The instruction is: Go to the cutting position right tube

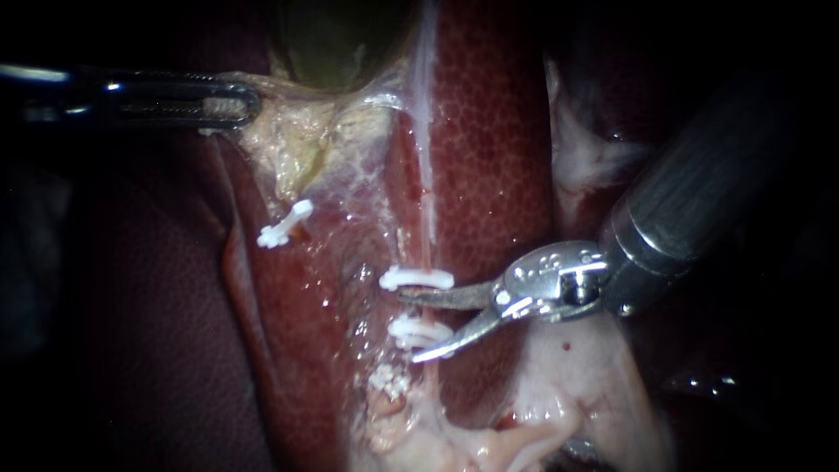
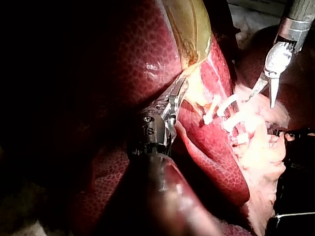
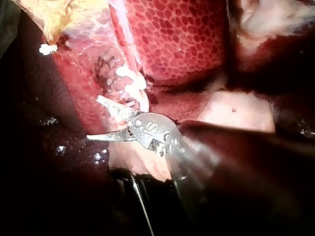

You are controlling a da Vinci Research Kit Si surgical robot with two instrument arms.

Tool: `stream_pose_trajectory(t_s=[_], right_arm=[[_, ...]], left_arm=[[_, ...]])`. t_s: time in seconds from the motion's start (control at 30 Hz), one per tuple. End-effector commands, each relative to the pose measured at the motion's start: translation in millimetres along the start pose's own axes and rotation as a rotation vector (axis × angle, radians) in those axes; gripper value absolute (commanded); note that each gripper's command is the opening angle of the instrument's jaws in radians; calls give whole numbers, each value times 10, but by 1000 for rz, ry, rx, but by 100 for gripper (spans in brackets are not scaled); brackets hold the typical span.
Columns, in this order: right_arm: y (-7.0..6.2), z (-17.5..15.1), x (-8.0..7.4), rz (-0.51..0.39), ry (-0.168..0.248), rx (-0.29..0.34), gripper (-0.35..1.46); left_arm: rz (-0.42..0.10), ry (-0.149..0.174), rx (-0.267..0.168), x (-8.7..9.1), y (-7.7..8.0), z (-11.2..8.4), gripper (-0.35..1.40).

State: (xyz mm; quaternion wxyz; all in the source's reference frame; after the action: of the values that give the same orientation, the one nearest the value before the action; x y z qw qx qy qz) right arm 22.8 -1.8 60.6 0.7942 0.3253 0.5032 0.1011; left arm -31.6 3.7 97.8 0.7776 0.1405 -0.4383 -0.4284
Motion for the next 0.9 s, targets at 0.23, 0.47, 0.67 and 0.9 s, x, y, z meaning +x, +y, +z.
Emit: stream_pose_trajectory(t_s=[0.23,0.47,0.67,0.9], right_arm=[[1,-2,-2,0,-3,0,128],[5,-10,-9,11,-12,2,127],[15,-27,-24,26,-30,4,127],[28,-46,-41,48,-50,-2,127]], left_arm=[[0,0,-1,1,-1,0,-35],[0,0,-2,1,-1,-1,-35],[0,-1,-3,2,-2,-1,-35],[0,-1,-3,3,-2,-1,-35]])
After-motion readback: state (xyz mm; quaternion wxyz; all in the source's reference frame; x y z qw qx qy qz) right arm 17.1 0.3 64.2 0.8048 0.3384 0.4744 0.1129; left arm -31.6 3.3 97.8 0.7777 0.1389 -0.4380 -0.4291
